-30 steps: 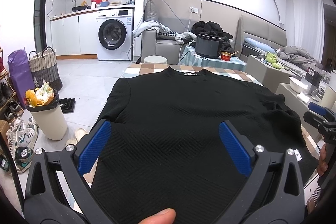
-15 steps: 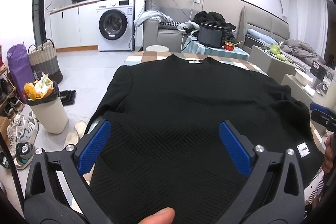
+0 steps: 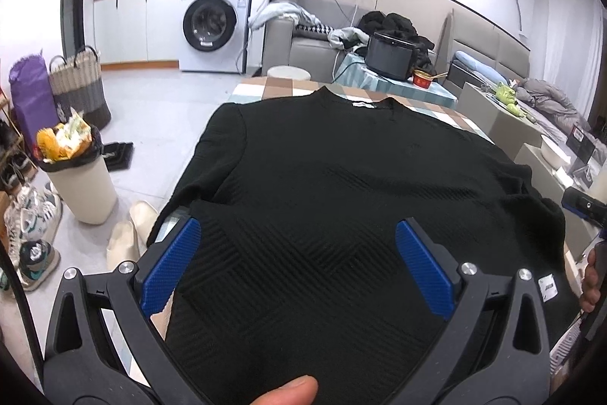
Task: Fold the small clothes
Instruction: 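Roll the right tool and grasp the sweater's side edge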
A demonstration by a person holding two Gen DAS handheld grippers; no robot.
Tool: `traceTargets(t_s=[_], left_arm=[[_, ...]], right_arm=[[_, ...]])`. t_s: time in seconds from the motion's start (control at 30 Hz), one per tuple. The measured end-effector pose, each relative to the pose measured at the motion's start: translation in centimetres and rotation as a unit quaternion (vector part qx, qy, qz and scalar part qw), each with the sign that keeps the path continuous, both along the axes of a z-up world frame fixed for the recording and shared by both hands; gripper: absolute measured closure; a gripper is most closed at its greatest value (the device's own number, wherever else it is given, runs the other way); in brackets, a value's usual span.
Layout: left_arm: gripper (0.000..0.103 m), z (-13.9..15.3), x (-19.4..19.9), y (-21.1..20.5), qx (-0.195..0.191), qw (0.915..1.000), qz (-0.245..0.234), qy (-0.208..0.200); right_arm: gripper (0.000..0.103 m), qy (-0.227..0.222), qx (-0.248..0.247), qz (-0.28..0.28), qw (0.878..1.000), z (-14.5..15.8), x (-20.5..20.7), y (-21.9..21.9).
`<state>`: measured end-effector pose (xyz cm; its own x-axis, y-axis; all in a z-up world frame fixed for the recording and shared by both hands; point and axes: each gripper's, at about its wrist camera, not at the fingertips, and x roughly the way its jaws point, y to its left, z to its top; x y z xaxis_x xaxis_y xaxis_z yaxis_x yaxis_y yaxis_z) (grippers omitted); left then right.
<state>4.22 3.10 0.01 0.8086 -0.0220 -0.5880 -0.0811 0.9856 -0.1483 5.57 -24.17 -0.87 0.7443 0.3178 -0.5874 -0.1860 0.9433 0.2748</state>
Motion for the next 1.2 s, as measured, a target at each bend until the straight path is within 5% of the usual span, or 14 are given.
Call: traceTargets(t_s=[0.27,0.53,0.73,1.2], left_arm=[[0.001,0.6,4.1,2.8,-0.02,0.9995,0.022,0.011],[0.001,0.2,7.2,5.4,-0.054,0.9967,0.049,0.037],[0.001,-0.9,8.8,5.7,-0.045,0.9959,0.065,0.046],[0.001,-1.8,11.5,4.0,-0.016,0.9942,0.073,0.078]], right_arm=[[0.006,0.058,0.066,-0.087,0.992,-0.4,3.7,-5.1],[0.016,0.102,0.155,-0.18,0.966,-1.8,6.2,-13.0],[0.017,0.135,0.207,-0.242,0.938,-4.5,6.7,-18.6],[0.026,0.145,0.246,-0.263,0.921,-7.5,9.4,-22.9]])
